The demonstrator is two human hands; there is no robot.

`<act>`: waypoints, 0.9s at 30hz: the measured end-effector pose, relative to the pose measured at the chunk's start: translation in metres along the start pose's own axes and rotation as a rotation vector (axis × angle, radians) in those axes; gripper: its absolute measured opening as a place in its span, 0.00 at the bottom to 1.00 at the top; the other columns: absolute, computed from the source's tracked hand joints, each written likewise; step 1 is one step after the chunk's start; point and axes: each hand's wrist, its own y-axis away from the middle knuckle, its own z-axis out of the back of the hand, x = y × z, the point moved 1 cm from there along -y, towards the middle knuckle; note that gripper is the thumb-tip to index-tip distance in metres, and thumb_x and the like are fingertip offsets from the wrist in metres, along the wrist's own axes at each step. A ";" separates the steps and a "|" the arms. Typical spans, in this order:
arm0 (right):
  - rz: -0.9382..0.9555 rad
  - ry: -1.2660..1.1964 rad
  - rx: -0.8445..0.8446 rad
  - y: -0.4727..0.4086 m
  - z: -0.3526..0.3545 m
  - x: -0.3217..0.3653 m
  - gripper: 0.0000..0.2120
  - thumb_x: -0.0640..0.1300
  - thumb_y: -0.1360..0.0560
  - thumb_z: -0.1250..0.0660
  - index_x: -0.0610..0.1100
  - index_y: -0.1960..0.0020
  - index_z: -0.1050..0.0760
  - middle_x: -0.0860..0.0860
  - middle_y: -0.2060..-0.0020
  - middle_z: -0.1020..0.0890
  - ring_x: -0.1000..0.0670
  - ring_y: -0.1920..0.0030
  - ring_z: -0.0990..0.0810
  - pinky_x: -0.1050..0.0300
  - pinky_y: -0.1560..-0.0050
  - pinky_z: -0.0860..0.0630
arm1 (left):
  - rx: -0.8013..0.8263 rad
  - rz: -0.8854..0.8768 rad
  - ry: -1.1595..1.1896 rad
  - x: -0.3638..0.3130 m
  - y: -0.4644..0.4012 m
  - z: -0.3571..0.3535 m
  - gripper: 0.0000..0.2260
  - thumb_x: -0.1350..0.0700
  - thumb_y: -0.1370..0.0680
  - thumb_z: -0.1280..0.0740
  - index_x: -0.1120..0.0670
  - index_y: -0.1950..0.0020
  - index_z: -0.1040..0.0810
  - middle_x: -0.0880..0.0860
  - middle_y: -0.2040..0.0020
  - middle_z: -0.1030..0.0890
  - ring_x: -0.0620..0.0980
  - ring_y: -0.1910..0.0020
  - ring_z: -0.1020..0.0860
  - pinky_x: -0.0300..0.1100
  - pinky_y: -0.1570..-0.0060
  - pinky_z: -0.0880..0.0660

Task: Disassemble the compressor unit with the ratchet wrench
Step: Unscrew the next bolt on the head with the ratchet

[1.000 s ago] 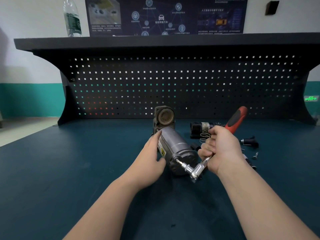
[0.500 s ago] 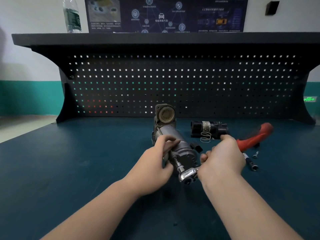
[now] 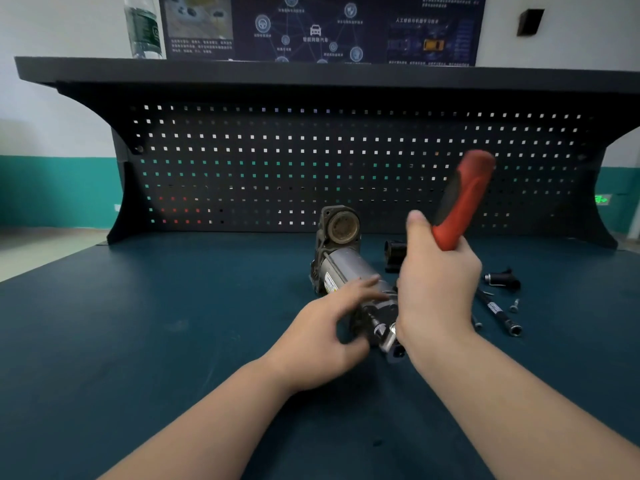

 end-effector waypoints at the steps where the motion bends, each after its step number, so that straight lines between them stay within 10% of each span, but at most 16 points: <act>1: 0.062 0.038 0.053 0.003 -0.001 0.002 0.15 0.51 0.26 0.30 0.49 0.68 0.30 0.58 0.81 0.32 0.59 0.79 0.32 0.63 0.71 0.33 | 0.037 -0.082 -0.031 -0.005 0.000 -0.001 0.22 0.65 0.30 0.33 0.49 0.38 0.23 0.44 0.34 0.26 0.41 0.29 0.36 0.47 0.30 0.37; 8: 0.267 0.028 0.323 0.016 -0.004 0.009 0.10 0.44 0.26 0.30 0.45 0.61 0.30 0.55 0.76 0.31 0.54 0.73 0.32 0.58 0.69 0.31 | -0.063 -0.390 -0.258 -0.015 -0.002 -0.007 0.08 0.72 0.29 0.34 0.63 0.57 0.18 0.55 0.55 0.16 0.53 0.47 0.19 0.54 0.46 0.23; 13: 0.288 0.126 0.242 -0.006 0.022 0.009 0.13 0.48 0.27 0.28 0.42 0.64 0.27 0.53 0.73 0.28 0.57 0.71 0.31 0.64 0.68 0.33 | -0.123 -0.406 -0.429 -0.009 -0.001 -0.011 0.10 0.66 0.28 0.36 0.61 0.50 0.17 0.51 0.50 0.16 0.52 0.43 0.21 0.43 0.34 0.33; 20: -0.590 0.039 -0.050 -0.039 0.072 -0.050 0.13 0.47 0.25 0.36 0.45 0.66 0.33 0.53 0.79 0.37 0.57 0.86 0.44 0.70 0.83 0.47 | -0.097 -0.324 -0.390 -0.008 0.000 -0.010 0.13 0.68 0.30 0.31 0.59 0.48 0.17 0.51 0.50 0.16 0.49 0.41 0.23 0.37 0.32 0.37; 23: -0.114 0.231 0.018 -0.044 0.054 -0.023 0.14 0.50 0.28 0.32 0.46 0.68 0.31 0.52 0.76 0.33 0.54 0.80 0.37 0.60 0.77 0.39 | -0.040 -0.383 -0.444 -0.010 -0.001 -0.008 0.14 0.68 0.28 0.32 0.59 0.44 0.18 0.51 0.43 0.18 0.46 0.40 0.23 0.44 0.31 0.35; 27: 0.566 0.338 0.570 -0.024 0.019 0.016 0.11 0.56 0.33 0.31 0.52 0.68 0.28 0.57 0.77 0.29 0.59 0.75 0.34 0.64 0.74 0.35 | -0.076 -0.388 -0.434 -0.015 -0.001 -0.009 0.09 0.72 0.30 0.33 0.63 0.53 0.18 0.53 0.49 0.16 0.49 0.47 0.20 0.44 0.34 0.31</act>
